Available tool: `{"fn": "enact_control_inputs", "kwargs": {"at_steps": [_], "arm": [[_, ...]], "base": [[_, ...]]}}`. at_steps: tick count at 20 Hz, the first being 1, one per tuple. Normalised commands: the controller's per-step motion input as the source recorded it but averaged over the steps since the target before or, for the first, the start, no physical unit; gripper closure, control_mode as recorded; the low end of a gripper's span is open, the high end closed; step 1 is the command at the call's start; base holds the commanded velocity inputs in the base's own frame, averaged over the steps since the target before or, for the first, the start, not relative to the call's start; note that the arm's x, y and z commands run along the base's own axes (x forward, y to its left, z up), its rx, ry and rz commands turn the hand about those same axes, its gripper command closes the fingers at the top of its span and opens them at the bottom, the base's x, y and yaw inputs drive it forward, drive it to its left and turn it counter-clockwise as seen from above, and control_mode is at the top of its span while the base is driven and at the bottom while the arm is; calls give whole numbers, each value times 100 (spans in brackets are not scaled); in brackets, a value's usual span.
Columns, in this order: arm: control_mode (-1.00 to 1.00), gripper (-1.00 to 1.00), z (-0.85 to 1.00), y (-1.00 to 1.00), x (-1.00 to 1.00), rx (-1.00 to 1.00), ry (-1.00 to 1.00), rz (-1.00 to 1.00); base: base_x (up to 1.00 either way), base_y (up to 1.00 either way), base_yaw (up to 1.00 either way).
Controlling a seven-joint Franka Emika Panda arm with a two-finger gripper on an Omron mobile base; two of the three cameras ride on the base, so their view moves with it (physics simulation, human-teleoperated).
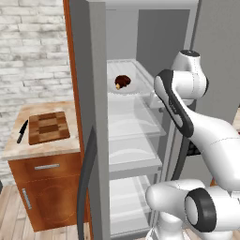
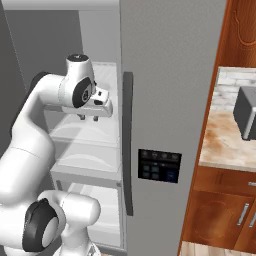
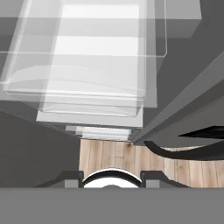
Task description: Retrieve the steak from the fridge and place it on the cutting board.
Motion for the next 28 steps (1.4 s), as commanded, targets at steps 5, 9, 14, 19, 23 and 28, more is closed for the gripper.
{"fn": "enact_control_inputs", "kwargs": {"at_steps": [5,9,14,19,23,28], "arm": [[-100,-100,0,1,0,0,0,0],[-100,-100,0,28,0,0,0,0],[-100,-100,0,45,0,0,-5,0],[-100,-100,13,38,0,0,-13,-3],[-100,-100,36,33,0,0,-10,-15],[-100,-100,39,10,3,0,-4,-13]], "base": [[0,0,0],[0,0,0],[0,0,0],[0,0,0],[0,0,0],[0,0,0]]}}
